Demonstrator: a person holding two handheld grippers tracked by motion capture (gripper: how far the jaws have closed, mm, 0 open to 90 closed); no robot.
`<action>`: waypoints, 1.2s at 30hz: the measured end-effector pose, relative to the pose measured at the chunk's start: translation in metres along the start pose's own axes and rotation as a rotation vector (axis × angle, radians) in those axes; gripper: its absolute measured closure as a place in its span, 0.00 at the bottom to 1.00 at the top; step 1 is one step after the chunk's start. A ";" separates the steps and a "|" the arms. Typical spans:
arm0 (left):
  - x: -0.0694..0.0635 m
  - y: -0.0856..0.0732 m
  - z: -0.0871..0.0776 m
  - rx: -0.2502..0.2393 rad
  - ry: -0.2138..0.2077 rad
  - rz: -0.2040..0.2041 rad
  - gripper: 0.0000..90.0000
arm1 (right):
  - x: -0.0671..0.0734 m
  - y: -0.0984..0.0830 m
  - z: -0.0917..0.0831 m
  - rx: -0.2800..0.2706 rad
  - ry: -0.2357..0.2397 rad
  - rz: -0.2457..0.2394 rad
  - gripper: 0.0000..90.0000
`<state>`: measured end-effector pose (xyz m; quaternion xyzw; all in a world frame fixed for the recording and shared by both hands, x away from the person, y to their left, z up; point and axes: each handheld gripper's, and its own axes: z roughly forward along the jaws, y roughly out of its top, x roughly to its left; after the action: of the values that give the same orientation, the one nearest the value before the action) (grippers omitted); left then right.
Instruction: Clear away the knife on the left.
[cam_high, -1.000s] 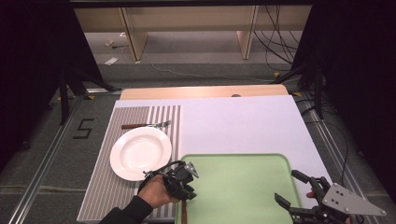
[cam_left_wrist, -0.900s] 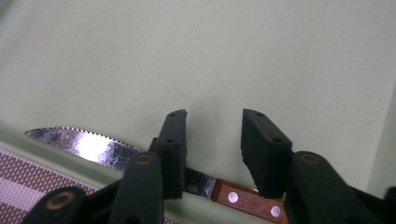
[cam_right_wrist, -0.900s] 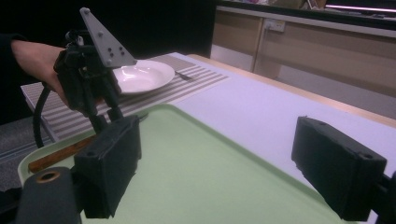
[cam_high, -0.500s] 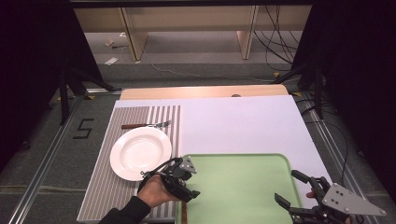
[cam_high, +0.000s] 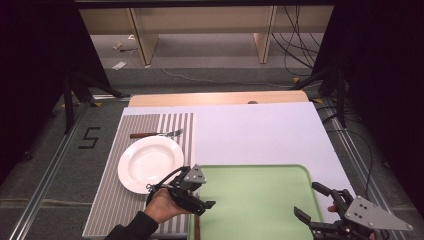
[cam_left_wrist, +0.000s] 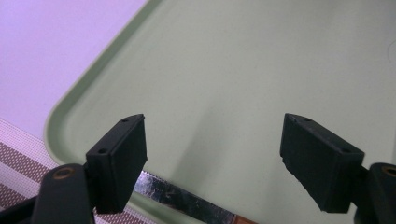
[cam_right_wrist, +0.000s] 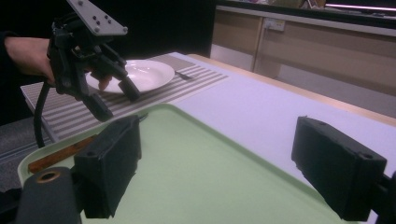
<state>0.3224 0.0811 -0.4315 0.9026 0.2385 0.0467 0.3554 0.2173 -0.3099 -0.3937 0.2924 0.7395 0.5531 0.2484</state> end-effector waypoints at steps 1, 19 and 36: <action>0.000 0.000 -0.001 -0.009 -0.002 0.005 0.25 | 0.000 0.000 0.000 0.001 0.000 0.000 0.19; -0.008 -0.007 -0.023 -0.171 -0.036 0.005 0.19 | 0.000 0.000 0.000 0.001 0.001 0.000 0.19; -0.010 -0.023 -0.035 -0.254 -0.033 -0.025 0.18 | 0.001 -0.001 0.001 0.006 0.001 -0.001 0.19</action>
<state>0.2956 0.1125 -0.4196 0.8479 0.2360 0.0571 0.4714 0.2172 -0.3091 -0.3945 0.2924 0.7415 0.5508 0.2476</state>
